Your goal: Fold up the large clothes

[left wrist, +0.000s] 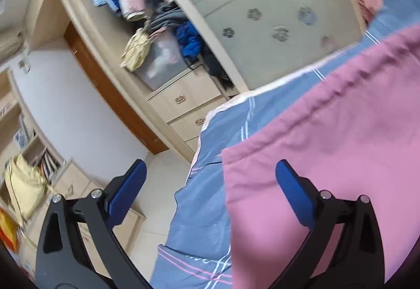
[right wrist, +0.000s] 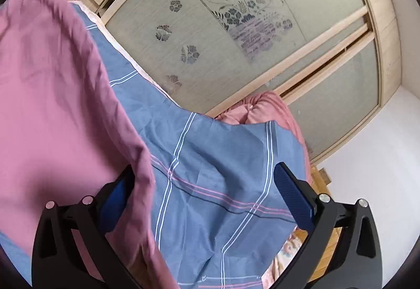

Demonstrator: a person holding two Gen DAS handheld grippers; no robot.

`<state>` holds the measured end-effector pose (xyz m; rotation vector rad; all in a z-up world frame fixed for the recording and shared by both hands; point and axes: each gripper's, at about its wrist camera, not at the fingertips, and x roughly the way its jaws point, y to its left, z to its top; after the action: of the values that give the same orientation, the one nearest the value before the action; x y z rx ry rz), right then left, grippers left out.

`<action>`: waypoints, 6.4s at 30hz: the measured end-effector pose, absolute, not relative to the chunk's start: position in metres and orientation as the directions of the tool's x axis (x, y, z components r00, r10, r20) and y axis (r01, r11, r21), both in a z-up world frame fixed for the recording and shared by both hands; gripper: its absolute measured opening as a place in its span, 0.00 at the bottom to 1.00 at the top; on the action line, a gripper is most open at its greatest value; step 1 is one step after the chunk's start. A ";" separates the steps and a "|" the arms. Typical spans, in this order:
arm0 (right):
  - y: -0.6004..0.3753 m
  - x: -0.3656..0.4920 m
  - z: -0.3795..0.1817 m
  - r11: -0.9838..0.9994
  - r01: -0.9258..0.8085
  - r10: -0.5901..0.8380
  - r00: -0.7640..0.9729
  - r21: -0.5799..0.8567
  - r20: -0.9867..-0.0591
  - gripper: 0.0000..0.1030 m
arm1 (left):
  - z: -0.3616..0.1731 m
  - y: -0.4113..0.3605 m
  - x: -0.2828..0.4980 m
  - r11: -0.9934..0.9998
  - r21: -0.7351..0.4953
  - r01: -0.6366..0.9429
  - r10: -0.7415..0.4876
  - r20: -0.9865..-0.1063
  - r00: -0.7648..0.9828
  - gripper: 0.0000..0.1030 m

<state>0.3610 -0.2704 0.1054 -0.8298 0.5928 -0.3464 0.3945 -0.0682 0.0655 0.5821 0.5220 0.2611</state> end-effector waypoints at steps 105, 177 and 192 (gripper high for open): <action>-0.254 0.007 0.117 0.989 0.141 -0.101 0.869 0.046 -0.485 0.99 | 0.126 -0.012 0.042 0.993 0.033 0.114 -0.086 -0.460 0.884 0.98; -0.249 0.021 0.111 0.986 0.164 -0.138 0.841 0.004 -0.523 0.99 | 0.121 -0.011 0.039 0.986 0.060 0.152 -0.104 -0.487 0.867 0.98; -0.247 0.017 0.112 0.986 0.164 -0.141 0.843 -0.002 -0.520 0.99 | 0.120 -0.006 0.040 0.987 0.051 0.154 -0.110 -0.488 0.866 0.98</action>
<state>0.0175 -0.2468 0.1123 0.0433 0.5455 -0.1609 0.0398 -0.0064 0.1200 0.0890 0.5058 -0.1388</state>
